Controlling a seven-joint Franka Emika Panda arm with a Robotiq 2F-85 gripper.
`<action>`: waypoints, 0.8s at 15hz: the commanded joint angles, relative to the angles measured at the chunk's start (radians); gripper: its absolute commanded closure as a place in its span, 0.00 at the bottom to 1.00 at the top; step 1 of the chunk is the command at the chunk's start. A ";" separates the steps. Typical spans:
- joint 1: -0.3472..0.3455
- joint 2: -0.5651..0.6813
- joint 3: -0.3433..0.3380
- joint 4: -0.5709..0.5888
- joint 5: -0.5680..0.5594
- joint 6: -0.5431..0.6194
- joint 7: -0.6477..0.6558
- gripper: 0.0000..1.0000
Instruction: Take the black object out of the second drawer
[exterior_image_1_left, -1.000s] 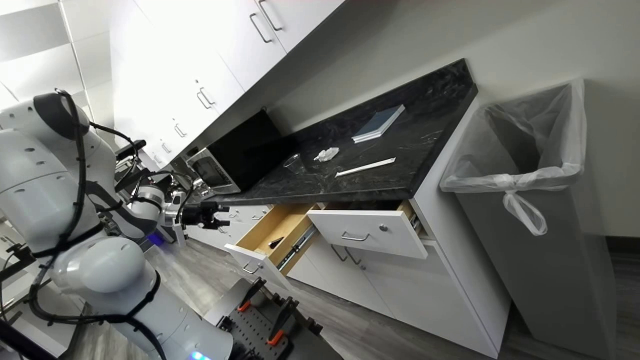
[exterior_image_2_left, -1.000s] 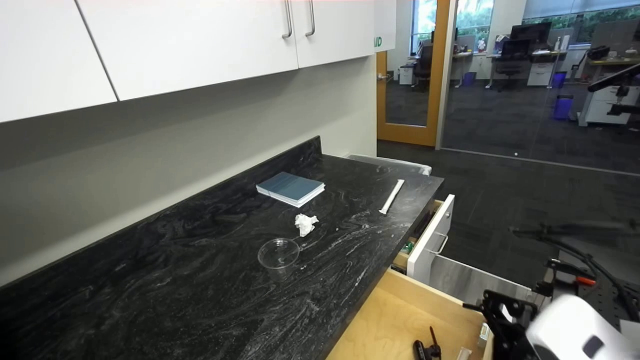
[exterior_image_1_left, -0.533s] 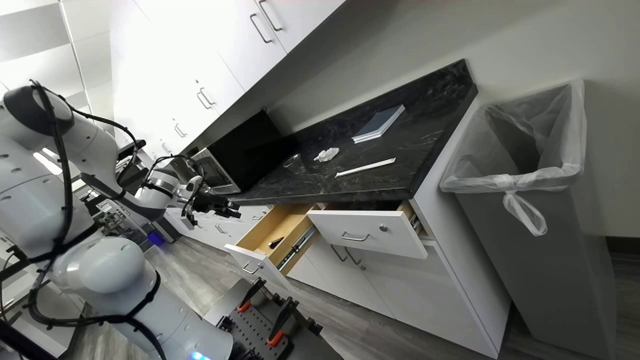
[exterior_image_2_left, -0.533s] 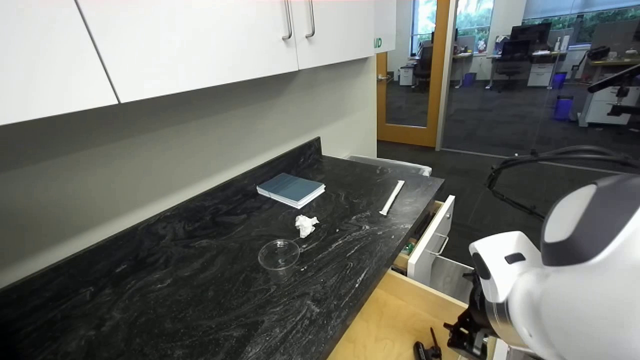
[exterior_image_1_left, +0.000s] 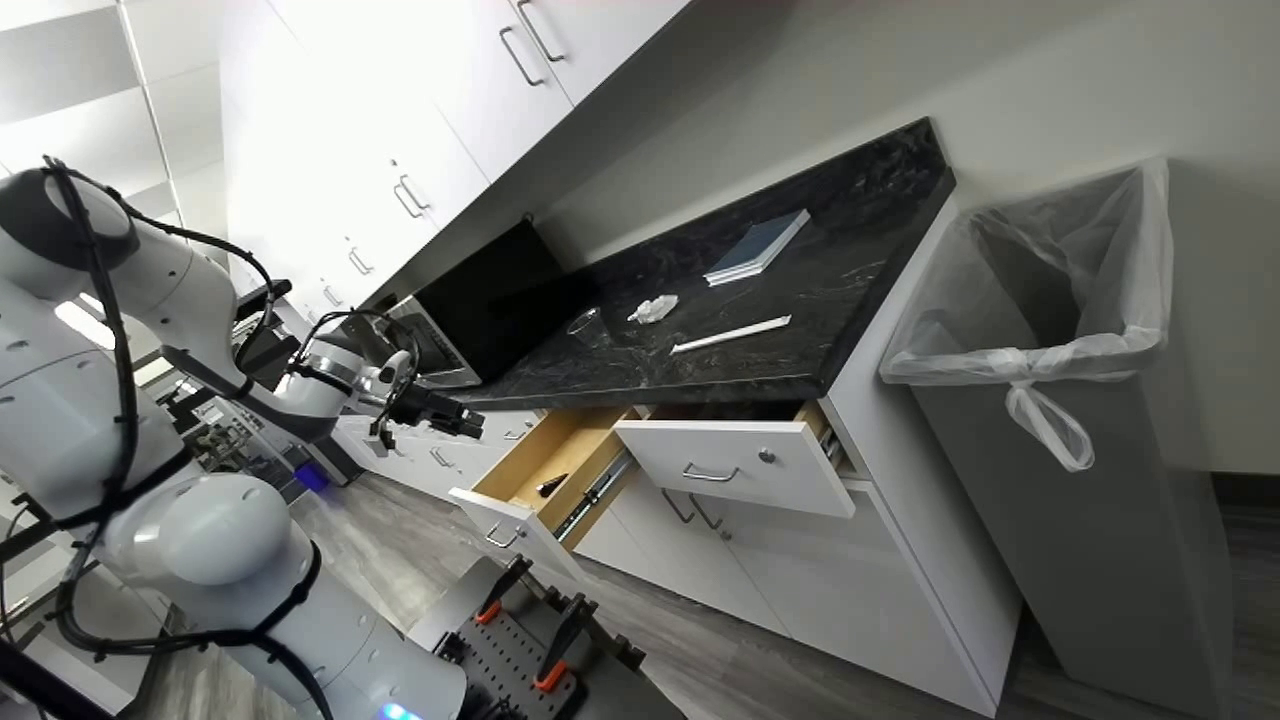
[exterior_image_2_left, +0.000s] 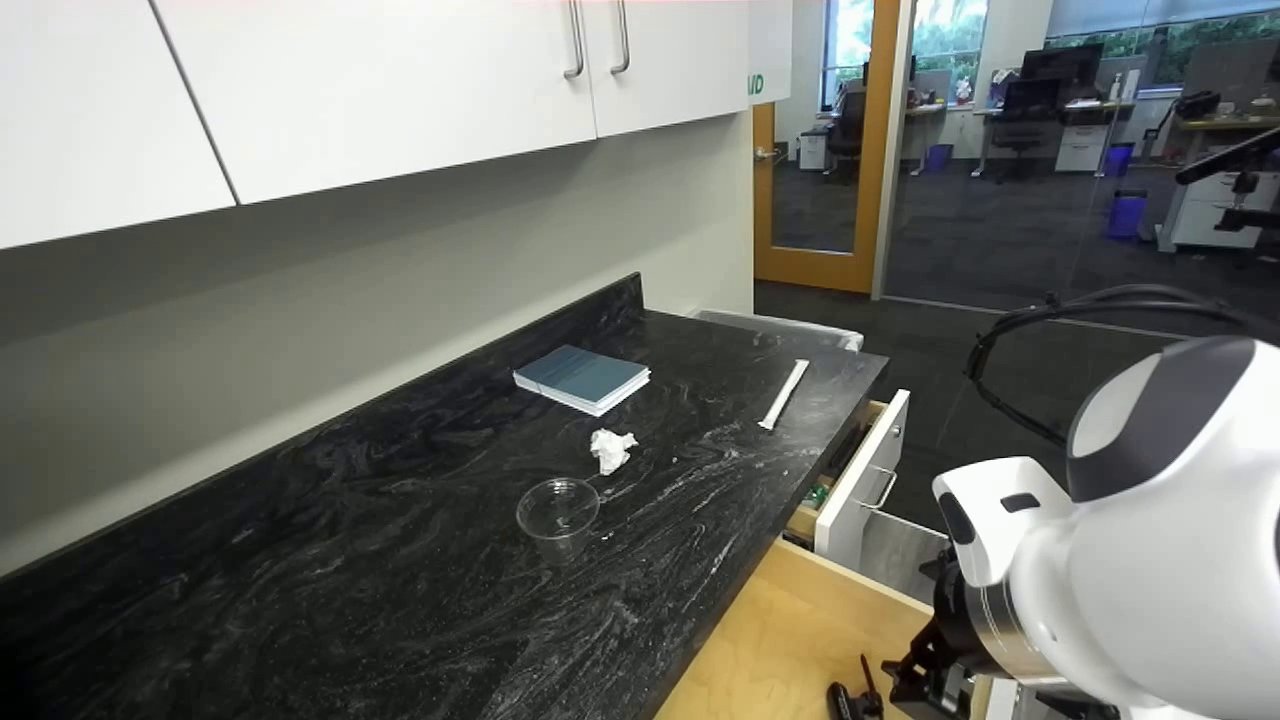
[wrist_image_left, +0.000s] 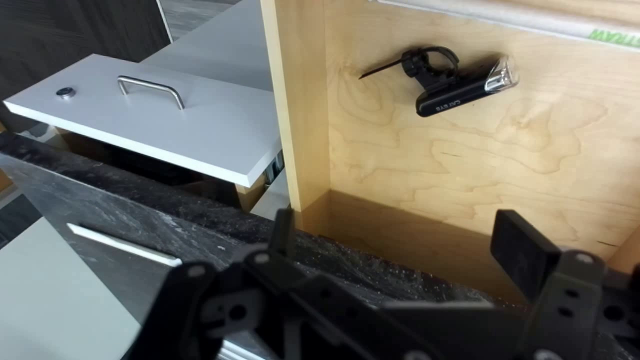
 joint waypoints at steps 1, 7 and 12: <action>0.036 0.008 -0.041 0.006 0.019 0.009 -0.089 0.00; 0.033 -0.014 -0.108 -0.005 0.124 0.174 -0.556 0.00; 0.060 0.004 -0.135 0.004 0.114 0.161 -0.532 0.00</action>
